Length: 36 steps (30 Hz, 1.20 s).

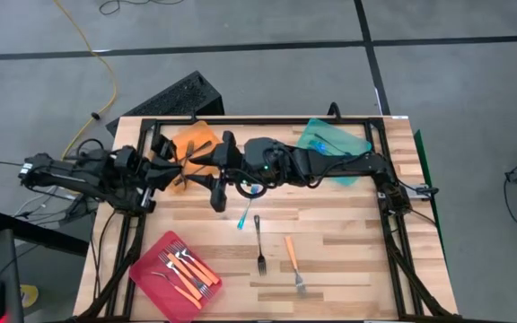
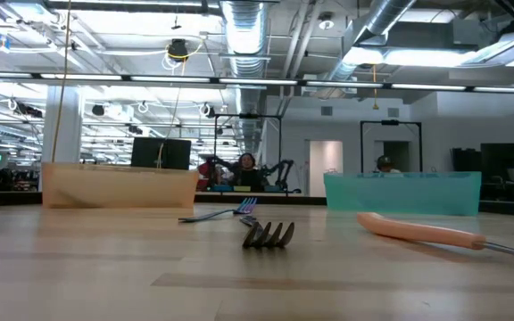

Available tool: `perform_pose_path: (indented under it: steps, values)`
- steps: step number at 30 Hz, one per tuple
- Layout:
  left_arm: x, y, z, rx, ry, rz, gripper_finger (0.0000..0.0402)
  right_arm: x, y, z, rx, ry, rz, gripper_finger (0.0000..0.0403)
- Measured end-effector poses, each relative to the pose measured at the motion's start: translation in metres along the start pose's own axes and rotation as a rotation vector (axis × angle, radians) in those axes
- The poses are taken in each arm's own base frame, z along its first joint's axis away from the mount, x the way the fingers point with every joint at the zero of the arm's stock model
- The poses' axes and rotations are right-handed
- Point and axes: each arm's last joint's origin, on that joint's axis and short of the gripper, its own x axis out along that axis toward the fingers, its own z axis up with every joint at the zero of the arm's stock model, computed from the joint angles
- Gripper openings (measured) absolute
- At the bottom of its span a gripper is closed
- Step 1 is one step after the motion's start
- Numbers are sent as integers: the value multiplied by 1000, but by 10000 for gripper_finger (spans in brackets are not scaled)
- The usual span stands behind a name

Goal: Sort silverware by color (type)
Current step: Put the black fork into the orange bin

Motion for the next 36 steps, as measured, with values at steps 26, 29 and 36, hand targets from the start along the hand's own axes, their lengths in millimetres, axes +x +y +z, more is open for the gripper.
perform_pose_path:
  steps: [26, 29, 36]
  values:
    - [14, 4, -17, -16, 43, -46, 0, -1, 8, -8, 15, 82, 98, 205]
    - [14, 7, -16, -16, 35, -29, 0, -2, 10, -10, 11, 102, 98, 205]
    - [16, 8, -20, -65, 59, -73, 0, -2, 9, -11, 26, 107, 82, 196]
